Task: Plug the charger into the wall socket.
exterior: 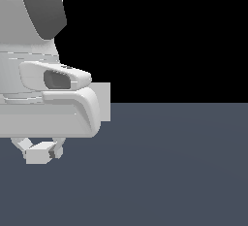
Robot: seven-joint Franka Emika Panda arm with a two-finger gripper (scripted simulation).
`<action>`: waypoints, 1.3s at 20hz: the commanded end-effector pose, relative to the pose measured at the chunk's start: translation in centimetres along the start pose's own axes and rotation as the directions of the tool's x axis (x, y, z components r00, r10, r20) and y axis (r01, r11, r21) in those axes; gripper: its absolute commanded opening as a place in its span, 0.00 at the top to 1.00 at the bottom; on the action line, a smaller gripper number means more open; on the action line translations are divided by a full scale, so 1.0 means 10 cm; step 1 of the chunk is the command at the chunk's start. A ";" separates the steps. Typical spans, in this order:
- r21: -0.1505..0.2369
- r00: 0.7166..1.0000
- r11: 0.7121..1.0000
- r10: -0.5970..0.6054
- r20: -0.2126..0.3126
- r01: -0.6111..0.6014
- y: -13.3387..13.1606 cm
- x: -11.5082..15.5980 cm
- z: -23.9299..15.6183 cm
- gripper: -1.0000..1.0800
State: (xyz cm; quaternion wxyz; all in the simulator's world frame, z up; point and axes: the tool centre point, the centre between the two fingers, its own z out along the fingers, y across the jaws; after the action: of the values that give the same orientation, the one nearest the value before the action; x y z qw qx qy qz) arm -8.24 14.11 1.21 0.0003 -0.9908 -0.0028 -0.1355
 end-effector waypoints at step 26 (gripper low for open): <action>0.023 0.996 0.996 -0.086 -0.002 0.086 0.61 0.46 -0.75 1.00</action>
State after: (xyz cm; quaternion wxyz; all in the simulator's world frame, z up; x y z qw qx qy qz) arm -5.89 8.15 9.35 0.0053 -0.9896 -0.0447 -0.1363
